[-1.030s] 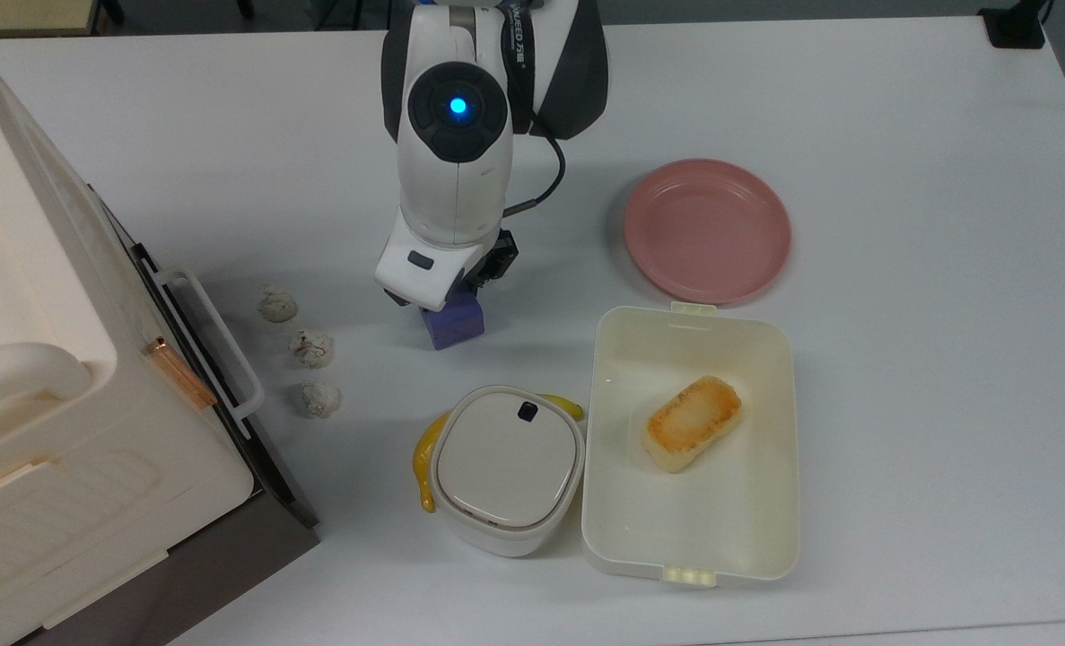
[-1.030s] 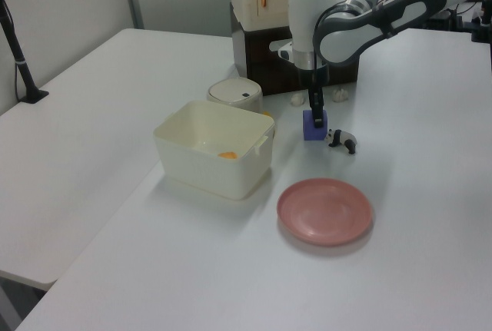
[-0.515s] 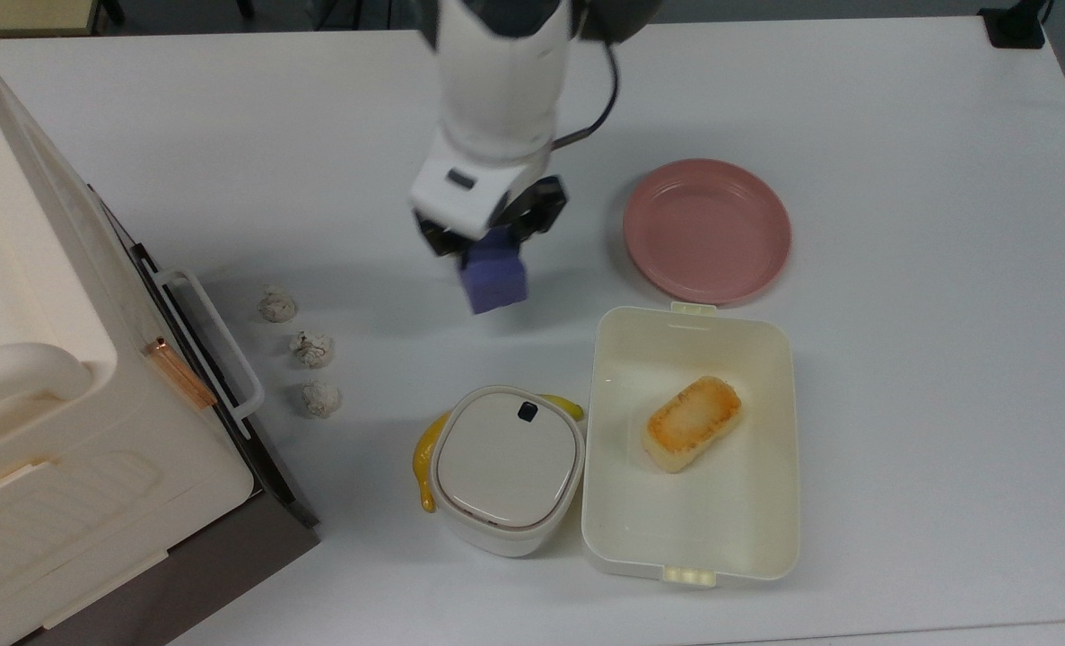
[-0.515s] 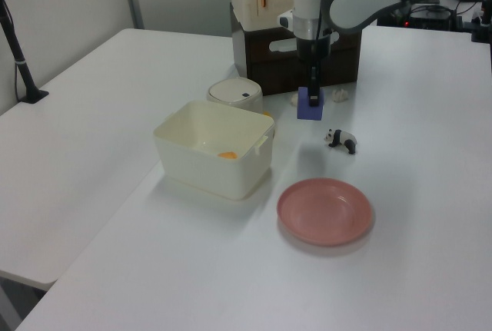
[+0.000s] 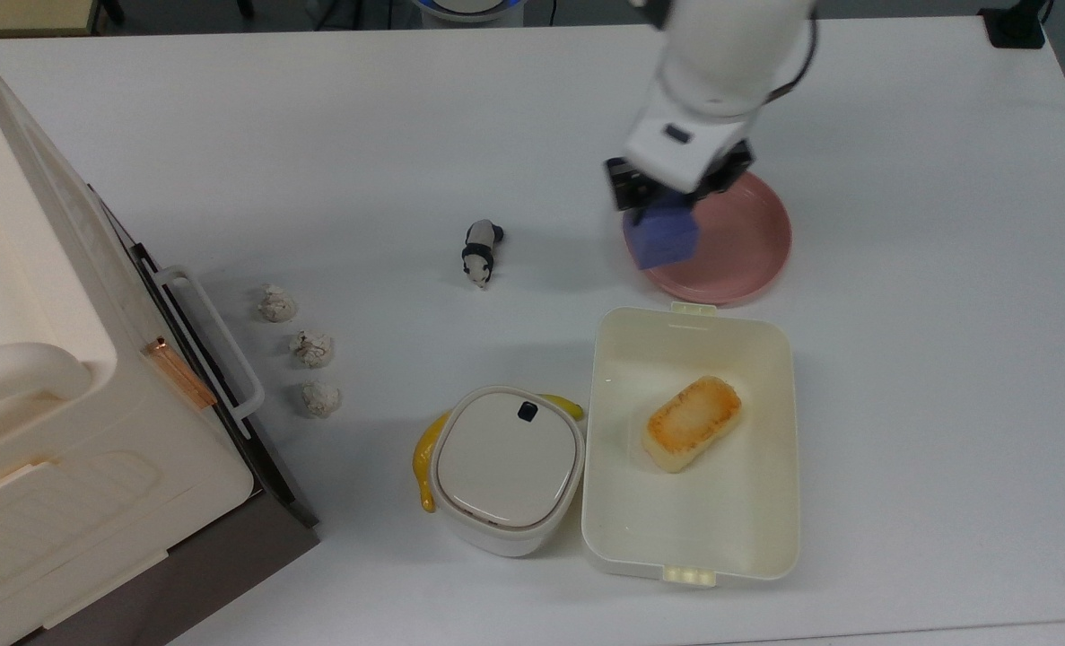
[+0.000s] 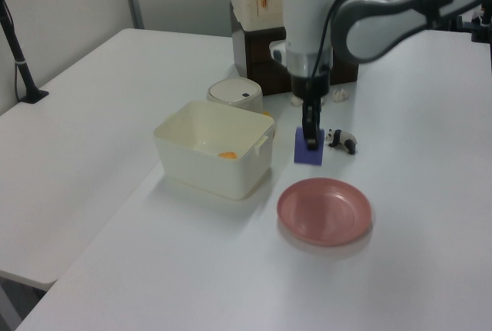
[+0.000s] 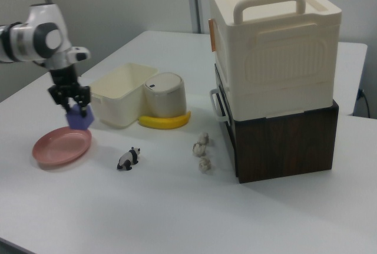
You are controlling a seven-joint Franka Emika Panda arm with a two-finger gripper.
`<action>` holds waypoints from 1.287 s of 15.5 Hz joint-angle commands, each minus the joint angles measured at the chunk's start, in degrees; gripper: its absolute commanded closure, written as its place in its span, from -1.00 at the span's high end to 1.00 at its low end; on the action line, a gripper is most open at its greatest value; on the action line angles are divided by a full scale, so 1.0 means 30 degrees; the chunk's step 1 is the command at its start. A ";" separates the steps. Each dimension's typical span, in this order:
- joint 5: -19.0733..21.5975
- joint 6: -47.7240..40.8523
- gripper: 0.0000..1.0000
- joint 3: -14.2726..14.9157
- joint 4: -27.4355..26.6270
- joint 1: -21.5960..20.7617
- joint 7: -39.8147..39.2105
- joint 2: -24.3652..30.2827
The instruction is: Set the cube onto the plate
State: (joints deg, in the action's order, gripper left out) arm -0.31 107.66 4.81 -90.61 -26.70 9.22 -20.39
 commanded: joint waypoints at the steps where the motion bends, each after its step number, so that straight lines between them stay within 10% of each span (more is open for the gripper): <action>1: 0.0279 -0.0322 0.28 -0.0751 -0.0293 -0.1003 0.2342 0.0119; 4: 0.0308 -0.0292 1.00 -0.1047 -0.0264 -0.0945 0.3138 -0.0380; 11: -0.0598 -0.3392 1.00 -0.1106 -0.0059 -0.0217 0.4779 0.1606; 20: -0.0922 -0.4833 1.00 -0.0904 0.0495 0.7752 0.0448 0.4571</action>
State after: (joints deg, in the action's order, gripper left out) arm -2.42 93.50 1.38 -88.60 -7.50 14.43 -7.56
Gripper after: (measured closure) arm 0.000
